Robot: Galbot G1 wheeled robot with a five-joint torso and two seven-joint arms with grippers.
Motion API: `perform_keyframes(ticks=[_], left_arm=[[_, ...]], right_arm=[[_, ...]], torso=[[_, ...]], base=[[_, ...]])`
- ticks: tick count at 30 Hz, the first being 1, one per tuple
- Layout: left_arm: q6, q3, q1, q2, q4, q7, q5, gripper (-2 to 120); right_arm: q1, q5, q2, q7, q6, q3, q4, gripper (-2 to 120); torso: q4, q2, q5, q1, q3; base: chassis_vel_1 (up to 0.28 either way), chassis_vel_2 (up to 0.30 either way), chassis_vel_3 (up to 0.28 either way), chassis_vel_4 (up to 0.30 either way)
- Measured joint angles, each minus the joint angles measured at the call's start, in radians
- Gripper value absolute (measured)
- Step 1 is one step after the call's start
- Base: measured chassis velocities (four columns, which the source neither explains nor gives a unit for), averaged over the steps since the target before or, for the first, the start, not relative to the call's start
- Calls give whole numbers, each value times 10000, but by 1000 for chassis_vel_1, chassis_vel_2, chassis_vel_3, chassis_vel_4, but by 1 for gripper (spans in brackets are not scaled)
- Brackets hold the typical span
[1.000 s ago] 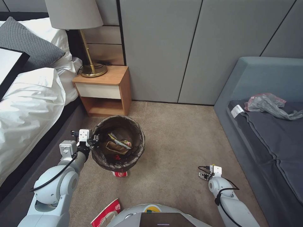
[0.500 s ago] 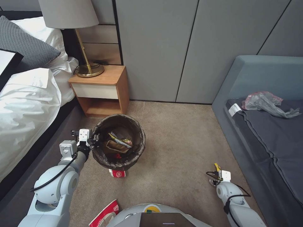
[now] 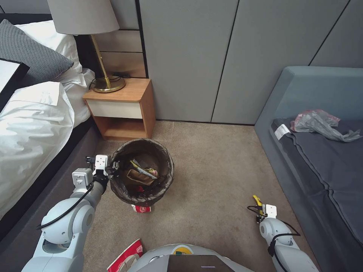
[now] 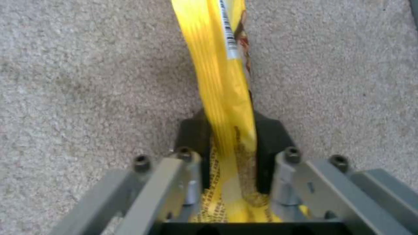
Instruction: Pick up the trash bin, then pick up the garbage from the floor and place it into the trash bin.
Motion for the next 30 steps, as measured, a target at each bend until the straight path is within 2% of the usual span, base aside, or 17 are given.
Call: perform_keyframes(ticks=[5, 15, 18, 20, 21, 22, 23, 25, 26, 28, 29, 30], left_arm=[[0, 34, 2, -24, 2, 6, 31, 0], [0, 24, -12, -31, 5, 12, 44, 0], [0, 18, -10, -12, 0, -3, 35, 0], [0, 17, -11, -7, -5, -10, 33, 0], [0, 16, -10, 2, -24, -34, 27, 0], [0, 15, -4, 5, -55, -66, 23, 0], [0, 15, -4, 5, -55, -66, 23, 0], [0, 30, 14, 1, -89, -84, 14, 0], [0, 30, 14, 1, -89, -84, 14, 0], [0, 47, 19, -18, -94, -84, 18, 0], [-1, 62, 18, -25, -95, -78, 25, 0], [-1, 62, 18, -25, -95, -78, 25, 0]], right_arm=[[-16, -19, -10, 6, 1, -5, 157, 0], [-214, 21, -77, 7, -72, 184, 954, 0], [-491, 379, -284, 38, -407, 456, 2383, 0], [-538, 461, -339, 55, -489, 505, 2646, 0], [-654, 684, -515, 104, -712, 610, 3323, 0], [-789, 1100, -879, 226, -888, 724, 4184, 0], [-789, 1100, -879, 226, -888, 724, 4184, 0], [-982, 1823, -1627, 414, -946, 886, 5537, 0], [-982, 1823, -1627, 414, -946, 886, 5537, 0], [-1030, 3258, -2458, 655, -957, 1010, 6991, 0], [-962, 3735, -2769, 660, -958, 1062, 7449, 0], [-962, 3735, -2769, 660, -958, 1062, 7449, 0]], torso=[[-1, 0, -2, 0, 0], [1, 1, 0, 0, -1], [0, 1, -1, 0, -1], [0, 2, -1, 0, -1], [1, 1, -1, -1, -1], [-2, 2, 3, -1, -1], [-2, 2, 3, -1, -1], [0, 2, -5, -1, -1], [0, 2, -5, -1, -1], [0, 2, -2, -1, -2], [0, 2, -2, -1, -1], [0, 2, -2, -1, -1]], base=[[0, 0, 0, 0], [0, 0, 0, 0], [0, 0, 0, 0], [0, 0, 0, 0], [0, 0, 0, 0], [0, 0, 0, 0], [0, 0, 0, 0], [0, 0, 0, 0], [0, 0, 0, 0], [0, 0, 0, 0], [0, 0, 0, 0], [0, 0, 0, 0]])
